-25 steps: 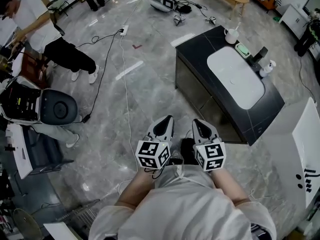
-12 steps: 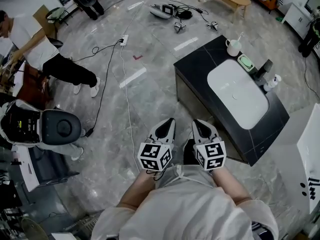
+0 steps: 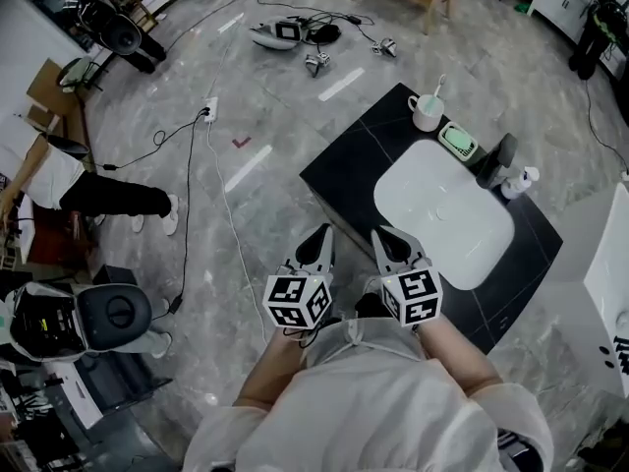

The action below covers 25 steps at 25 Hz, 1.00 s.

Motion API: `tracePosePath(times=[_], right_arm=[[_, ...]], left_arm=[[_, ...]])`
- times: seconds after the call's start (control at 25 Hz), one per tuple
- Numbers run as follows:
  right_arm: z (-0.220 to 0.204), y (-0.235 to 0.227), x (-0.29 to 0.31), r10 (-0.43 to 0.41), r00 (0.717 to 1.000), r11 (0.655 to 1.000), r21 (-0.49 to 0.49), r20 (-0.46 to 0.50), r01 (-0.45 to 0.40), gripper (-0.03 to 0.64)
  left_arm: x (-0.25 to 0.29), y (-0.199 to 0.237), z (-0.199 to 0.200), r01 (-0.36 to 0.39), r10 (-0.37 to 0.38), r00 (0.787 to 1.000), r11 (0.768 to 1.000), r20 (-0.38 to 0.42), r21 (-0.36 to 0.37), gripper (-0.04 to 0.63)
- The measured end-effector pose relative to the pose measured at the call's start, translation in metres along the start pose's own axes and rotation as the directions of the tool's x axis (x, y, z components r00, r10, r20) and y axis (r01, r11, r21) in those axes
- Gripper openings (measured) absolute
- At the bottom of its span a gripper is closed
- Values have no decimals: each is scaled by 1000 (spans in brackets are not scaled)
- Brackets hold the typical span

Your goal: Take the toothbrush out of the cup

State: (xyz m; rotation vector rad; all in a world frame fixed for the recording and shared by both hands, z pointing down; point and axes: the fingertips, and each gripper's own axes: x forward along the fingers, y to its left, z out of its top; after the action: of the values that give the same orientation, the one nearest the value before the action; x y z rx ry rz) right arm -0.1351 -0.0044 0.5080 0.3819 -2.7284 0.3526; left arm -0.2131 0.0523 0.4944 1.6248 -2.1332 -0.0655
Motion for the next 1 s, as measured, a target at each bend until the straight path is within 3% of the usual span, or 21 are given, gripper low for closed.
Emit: tracePosePath(times=[0.28,0.52,0.64,0.88,1.0], right_arm=[[10,-77,-1,-139,990,986,92,17,137,26],[8,-126,-9,-265,964,953,158,7,260,28],[4,-147,-12,-332,943,925,195,-5,326,28],[16,-184,-5,-487,874,843,260,-5,471,28],[19,-198,8,-549,836,792,305,-22,528,28]], left_arm=[[70,-30,15,104,-102,994,994,-49,32,20],[120,-51,16,212,-204,972,976,-119,55,20],[146,-61,12,274,-262,951,960,-165,56,20],[205,-64,31,395,-368,903,915,-224,89,20],[235,-62,38,461,-423,866,882,-266,98,20]])
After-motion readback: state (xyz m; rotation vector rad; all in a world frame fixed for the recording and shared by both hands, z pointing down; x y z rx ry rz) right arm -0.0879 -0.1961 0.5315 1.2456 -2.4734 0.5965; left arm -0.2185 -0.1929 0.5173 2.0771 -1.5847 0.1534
